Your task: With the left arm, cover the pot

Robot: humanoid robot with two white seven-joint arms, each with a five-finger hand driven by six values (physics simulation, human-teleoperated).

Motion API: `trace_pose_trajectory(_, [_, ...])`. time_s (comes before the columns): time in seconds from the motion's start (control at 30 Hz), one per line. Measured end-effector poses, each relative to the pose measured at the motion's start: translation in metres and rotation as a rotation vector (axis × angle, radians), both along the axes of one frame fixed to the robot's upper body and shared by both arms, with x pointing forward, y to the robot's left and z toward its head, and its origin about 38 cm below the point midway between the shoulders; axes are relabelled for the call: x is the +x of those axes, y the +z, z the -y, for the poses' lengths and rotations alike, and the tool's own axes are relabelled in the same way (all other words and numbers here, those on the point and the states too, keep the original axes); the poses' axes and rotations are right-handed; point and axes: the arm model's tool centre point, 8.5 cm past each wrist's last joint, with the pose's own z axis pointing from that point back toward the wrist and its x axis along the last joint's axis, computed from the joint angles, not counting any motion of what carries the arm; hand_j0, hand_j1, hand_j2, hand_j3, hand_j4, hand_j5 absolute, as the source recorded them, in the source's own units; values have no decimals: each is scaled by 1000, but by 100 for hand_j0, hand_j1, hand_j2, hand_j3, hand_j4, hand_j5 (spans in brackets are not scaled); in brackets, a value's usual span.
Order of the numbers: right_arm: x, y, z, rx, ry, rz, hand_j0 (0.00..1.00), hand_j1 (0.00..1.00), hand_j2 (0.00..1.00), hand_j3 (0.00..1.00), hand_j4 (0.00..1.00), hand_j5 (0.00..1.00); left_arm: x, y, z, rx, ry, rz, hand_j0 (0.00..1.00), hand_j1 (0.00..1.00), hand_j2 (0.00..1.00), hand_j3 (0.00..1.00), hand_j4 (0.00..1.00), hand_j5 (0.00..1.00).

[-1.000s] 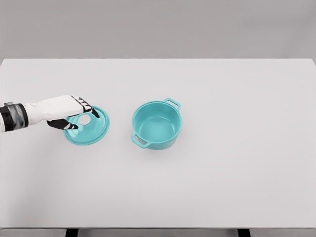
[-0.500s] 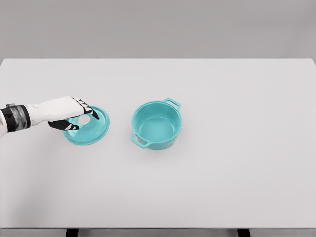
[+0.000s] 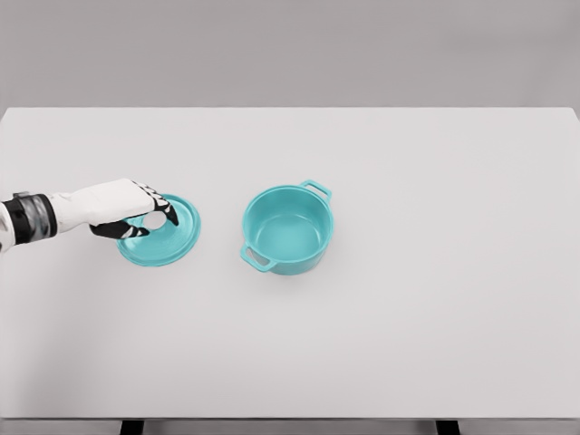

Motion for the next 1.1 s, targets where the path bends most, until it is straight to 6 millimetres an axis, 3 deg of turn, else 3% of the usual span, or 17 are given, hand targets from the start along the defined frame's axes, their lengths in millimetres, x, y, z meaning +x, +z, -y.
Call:
trace_pose_trajectory(0.27, [-1,0,0,0,0,-2,100,100,100,100,100,100,0,-1,1,-4,-1,-1,61,61,61,61,61,61])
trace_pose_trajectory(0.6, [-1,0,0,0,0,-2,100,100,100,100,100,100,0,3,2,-11,-4,6,52,52,52,52,52,52])
trace_pose_trajectory(0.97, [-1,0,0,0,0,-1,100,100,100,100,100,100,-2,20,10,-19,-38,51,52,52,52,52,52,52])
trace_pose_trajectory(1.1, [-1,0,0,0,0,-2,100,100,100,100,100,100,-4,32,4,-15,-45,72,52,52,52,52,52,52])
